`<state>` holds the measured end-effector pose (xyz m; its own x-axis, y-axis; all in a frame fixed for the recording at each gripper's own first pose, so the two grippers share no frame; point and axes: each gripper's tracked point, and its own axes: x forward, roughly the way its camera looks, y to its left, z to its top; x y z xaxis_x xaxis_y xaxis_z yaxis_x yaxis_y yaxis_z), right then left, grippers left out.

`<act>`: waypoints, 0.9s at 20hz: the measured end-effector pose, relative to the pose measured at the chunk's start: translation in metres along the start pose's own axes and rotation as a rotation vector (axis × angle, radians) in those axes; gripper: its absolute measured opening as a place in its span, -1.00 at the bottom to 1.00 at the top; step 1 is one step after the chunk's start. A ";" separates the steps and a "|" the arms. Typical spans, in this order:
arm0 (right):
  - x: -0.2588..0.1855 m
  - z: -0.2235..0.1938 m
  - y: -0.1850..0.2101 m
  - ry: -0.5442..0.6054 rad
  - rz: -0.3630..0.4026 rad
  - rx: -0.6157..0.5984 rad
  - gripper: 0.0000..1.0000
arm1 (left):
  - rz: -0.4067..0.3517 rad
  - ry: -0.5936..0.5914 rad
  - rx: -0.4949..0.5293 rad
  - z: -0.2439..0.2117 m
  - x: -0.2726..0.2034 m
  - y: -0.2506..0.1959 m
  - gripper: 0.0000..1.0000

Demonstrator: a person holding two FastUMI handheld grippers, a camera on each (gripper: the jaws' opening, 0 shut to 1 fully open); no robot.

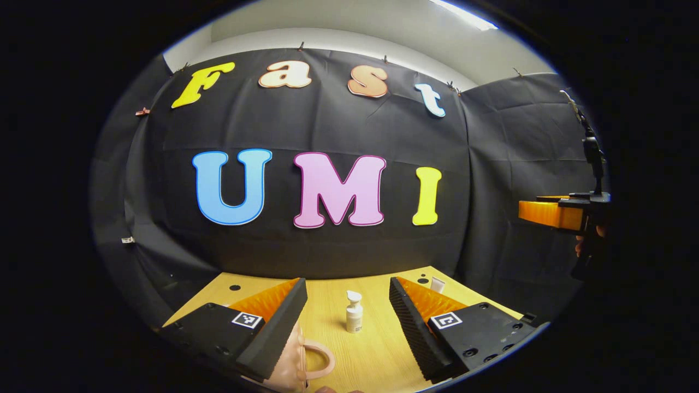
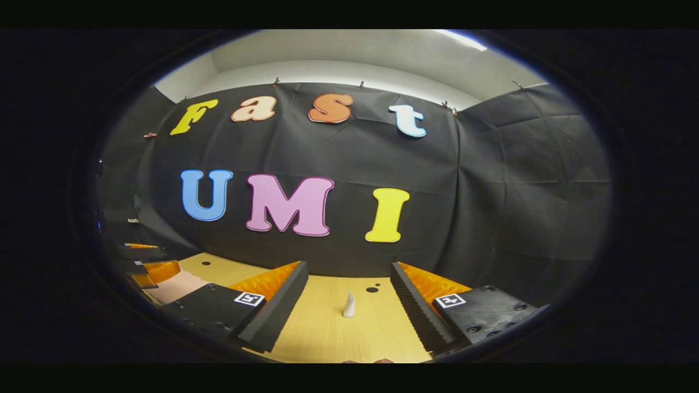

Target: First open the suitcase, pack the skin care products into it, and then close the suitcase.

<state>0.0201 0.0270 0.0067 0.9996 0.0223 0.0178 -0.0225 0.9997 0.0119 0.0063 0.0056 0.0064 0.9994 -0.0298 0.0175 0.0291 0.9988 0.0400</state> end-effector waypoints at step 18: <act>0.059 -0.040 -0.011 -0.008 0.226 -0.036 0.93 | 0.134 0.544 -0.080 -0.195 0.054 -0.005 0.93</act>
<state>0.0801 0.0180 -0.0327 0.9691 0.2454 0.0244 -0.2447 0.9692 -0.0292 0.0637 0.0068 -0.1875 0.8597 0.1009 -0.5008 -0.1185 0.9929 -0.0033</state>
